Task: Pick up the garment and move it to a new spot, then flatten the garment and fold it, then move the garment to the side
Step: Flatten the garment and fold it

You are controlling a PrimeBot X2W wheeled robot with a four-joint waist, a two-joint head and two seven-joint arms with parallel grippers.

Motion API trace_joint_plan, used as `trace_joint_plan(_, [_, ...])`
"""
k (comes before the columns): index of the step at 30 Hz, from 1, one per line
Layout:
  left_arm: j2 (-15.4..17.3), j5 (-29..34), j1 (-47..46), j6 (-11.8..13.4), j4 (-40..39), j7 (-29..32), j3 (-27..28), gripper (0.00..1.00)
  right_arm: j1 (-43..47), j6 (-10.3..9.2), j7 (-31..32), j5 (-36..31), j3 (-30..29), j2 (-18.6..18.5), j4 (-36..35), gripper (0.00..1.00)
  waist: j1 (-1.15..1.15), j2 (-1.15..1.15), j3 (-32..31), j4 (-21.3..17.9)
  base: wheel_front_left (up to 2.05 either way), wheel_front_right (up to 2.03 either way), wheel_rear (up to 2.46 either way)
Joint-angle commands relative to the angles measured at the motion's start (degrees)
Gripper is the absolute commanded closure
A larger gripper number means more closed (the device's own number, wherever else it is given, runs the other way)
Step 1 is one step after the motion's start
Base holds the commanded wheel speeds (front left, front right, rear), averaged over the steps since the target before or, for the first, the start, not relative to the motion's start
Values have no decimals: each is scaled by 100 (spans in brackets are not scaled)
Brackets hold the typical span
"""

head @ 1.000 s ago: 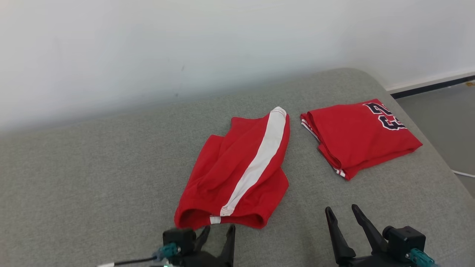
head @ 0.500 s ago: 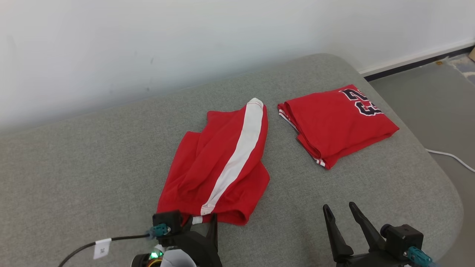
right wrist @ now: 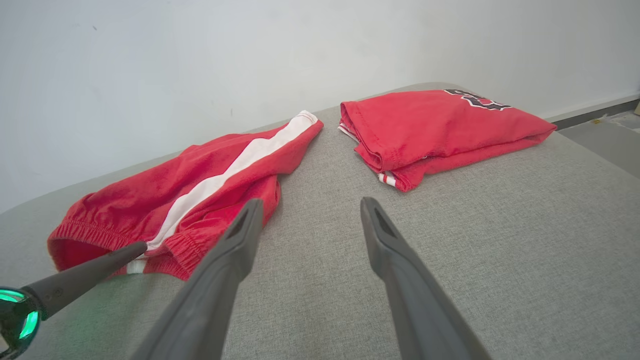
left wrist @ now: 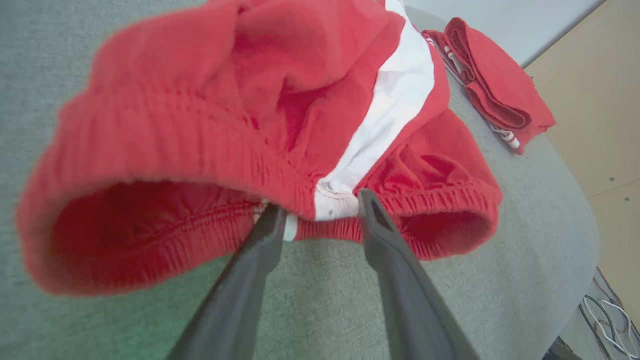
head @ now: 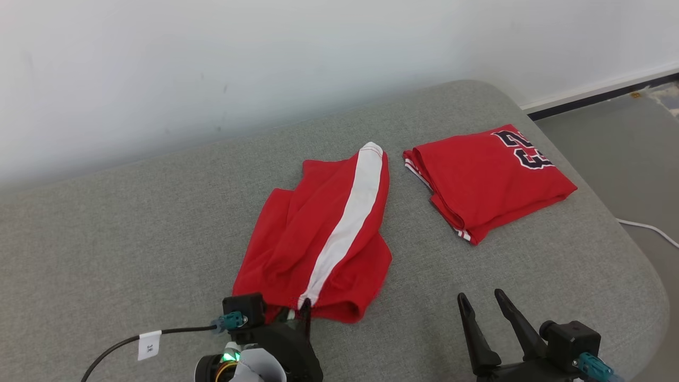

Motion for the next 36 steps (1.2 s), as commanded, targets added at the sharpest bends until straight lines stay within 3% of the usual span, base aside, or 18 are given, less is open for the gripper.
trace_joint_plan(1, [-22, -29, -113, -26, 51, -31, -49, 88, -67, -10, -4, 16, 19, 5, 4, 0, 0, 0, 3, -5, 0, 0, 0])
trace_joint_plan(2, [-27, -33, -126, -47, 85, -48, -64, 100, -70, -10, -4, 15, 30, 5, 5, 0, 0, 0, 6, -10, 0, 0, 0])
trace_joint_plan(9, [-13, -85, -158, -105, 157, -280, -51, 100, -15, -10, 6, -26, -73, 4, -27, 0, 0, 0, -17, 51, 0, 0, 0])
trace_joint_plan(15, [416, -191, 175, -179, -321, -480, 191, 100, 75, -10, 4, -40, -204, 4, -79, 0, 0, 0, -131, 333, 0, 0, 0])
trace_joint_plan(22, [1252, -288, 652, 252, -1317, -181, 467, 100, 149, -10, 2, 10, -218, 4, -58, 0, 0, 0, -264, 748, 0, 0, 0])
trace_joint_plan(31, [1713, -563, 997, 589, -2003, 240, 740, 100, 191, -10, 30, -8, -221, 4, -87, 0, 0, 0, -328, 950, 0, 0, 0])
trace_joint_plan(32, [1723, -556, 1021, 600, -2061, 231, 737, 58, 203, -10, 23, -13, -230, 4, -96, 0, 0, 0, -331, 968, 0, 0, 0])
trace_joint_plan(33, [1684, -603, 1062, 601, -2132, 242, 737, 0, 217, -10, 20, -15, -246, 5, -106, 0, 0, 0, -336, 990, 0, 0, 0])
trace_joint_plan(36, [1607, -684, 1191, 563, -2296, 327, 667, 0, 244, -10, 31, -32, -305, 4, -127, 0, 0, 0, -344, 1077, 0, 0, 0])
